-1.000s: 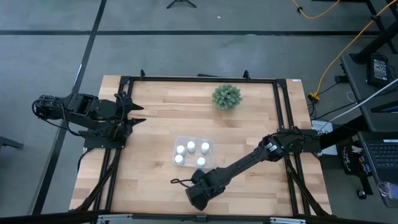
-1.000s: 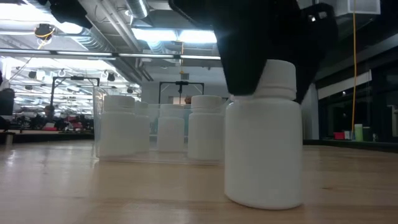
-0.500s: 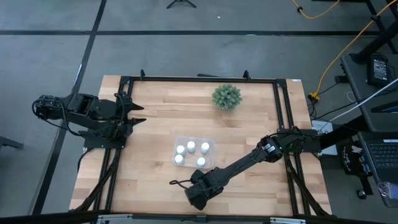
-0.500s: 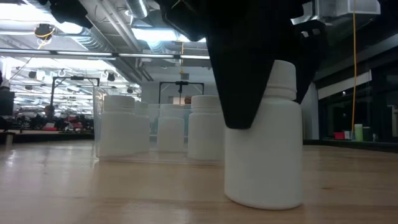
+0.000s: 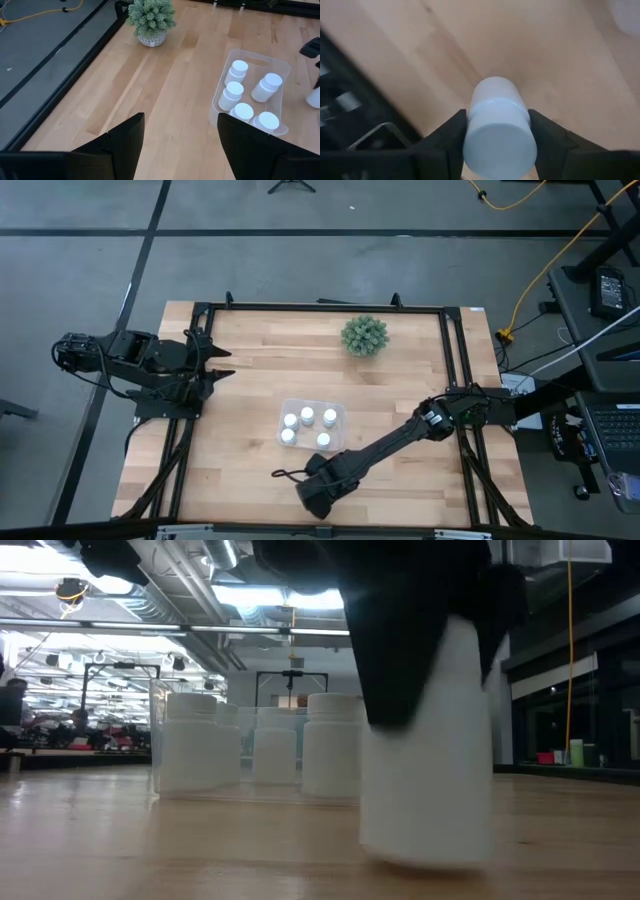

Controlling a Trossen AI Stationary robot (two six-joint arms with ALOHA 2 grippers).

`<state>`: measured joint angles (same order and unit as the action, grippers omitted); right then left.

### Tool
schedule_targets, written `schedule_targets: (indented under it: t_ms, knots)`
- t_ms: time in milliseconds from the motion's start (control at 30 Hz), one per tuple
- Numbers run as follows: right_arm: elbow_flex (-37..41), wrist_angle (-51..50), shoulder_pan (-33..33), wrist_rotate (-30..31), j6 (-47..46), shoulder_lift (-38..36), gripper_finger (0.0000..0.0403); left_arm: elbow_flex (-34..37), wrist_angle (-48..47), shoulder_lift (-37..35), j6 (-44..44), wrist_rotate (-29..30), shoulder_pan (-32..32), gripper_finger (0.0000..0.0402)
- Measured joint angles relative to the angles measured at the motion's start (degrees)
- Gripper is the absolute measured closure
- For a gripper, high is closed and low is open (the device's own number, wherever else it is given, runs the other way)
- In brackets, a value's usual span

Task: Pick and place pill bottles into a basket
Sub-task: Put the white medicine bottle into the transparent bin

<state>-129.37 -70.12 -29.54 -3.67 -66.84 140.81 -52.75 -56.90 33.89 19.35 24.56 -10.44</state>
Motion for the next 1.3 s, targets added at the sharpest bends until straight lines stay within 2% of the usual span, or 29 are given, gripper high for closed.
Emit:
schedule_targets:
  t_ms: [200, 433, 633, 1033, 1300]
  knots:
    - [-5.68, -2.73, -0.02, 1.2, 0.91, -0.18, 0.0235, 0.0, 0.02, 0.0, -0.02, 0.62, -0.01, 0.0158]
    - [-5.48, -2.48, 0.0, 3.69, 3.15, -4.97, 0.0235, 0.0, 0.15, 0.0, 0.0, 1.07, -0.01, 0.0158]
    - [-5.5, -2.54, 1.5, 3.97, 12.93, -8.04, 0.0235, 0.0, 1.38, 0.02, 0.0, 1.07, 0.0, 0.0158]
    - [-5.63, -3.73, 11.2, 1.19, 34.98, -9.05, 0.0235, 0.0, 5.6, 1.56, 0.3, 2.39, -0.02, 0.0158]
    - [-5.63, -5.47, 14.97, 3.74, 44.59, -8.98, 0.0235, 0.0, 5.86, 4.82, 4.12, 4.08, 0.0, 0.0158]
